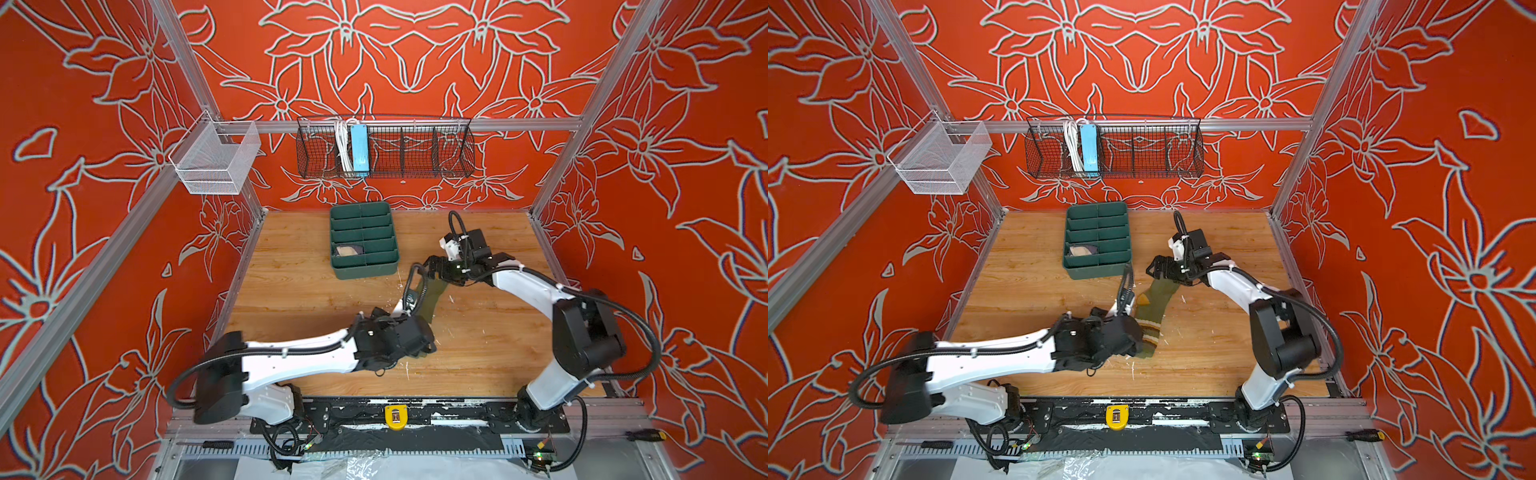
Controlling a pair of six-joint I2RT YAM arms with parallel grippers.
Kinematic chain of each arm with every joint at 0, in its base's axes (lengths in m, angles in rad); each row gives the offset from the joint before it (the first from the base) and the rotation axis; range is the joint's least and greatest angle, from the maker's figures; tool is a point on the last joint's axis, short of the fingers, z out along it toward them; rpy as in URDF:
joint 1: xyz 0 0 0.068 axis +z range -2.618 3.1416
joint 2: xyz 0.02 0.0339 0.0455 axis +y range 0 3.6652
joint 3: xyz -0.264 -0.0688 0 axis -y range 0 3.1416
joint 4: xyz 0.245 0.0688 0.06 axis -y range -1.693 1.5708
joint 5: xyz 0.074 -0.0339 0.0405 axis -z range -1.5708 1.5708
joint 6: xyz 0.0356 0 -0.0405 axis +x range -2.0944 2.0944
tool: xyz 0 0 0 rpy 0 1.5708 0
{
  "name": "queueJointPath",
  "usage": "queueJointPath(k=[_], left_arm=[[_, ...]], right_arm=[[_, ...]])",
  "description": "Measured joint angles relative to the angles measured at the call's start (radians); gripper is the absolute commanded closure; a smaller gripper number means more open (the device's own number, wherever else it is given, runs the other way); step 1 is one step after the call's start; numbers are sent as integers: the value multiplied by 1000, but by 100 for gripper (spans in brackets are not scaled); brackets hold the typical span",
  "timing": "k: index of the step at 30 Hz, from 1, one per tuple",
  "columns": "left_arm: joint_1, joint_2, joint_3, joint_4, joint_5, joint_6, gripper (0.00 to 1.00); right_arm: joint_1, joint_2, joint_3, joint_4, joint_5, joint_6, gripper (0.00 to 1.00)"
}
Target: Roll the socks
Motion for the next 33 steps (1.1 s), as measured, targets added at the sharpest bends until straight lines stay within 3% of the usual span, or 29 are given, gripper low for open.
queueJointPath(k=[6, 14, 21, 25, 33], left_arm=[[45, -244, -95, -1, -25, 2, 8], [193, -450, -157, 5, 98, 37, 15], [319, -419, -144, 2, 239, 78, 15], [348, -400, -140, 3, 293, 92, 15], [362, -370, -140, 23, 343, 97, 14]], right_arm=[[40, -219, -116, -42, 28, -1, 2], [277, -320, -304, -107, 100, 64, 2], [430, -193, -312, -50, 177, 122, 2], [423, -122, -264, -60, 272, 109, 2], [378, 87, 19, -69, 347, 22, 2]])
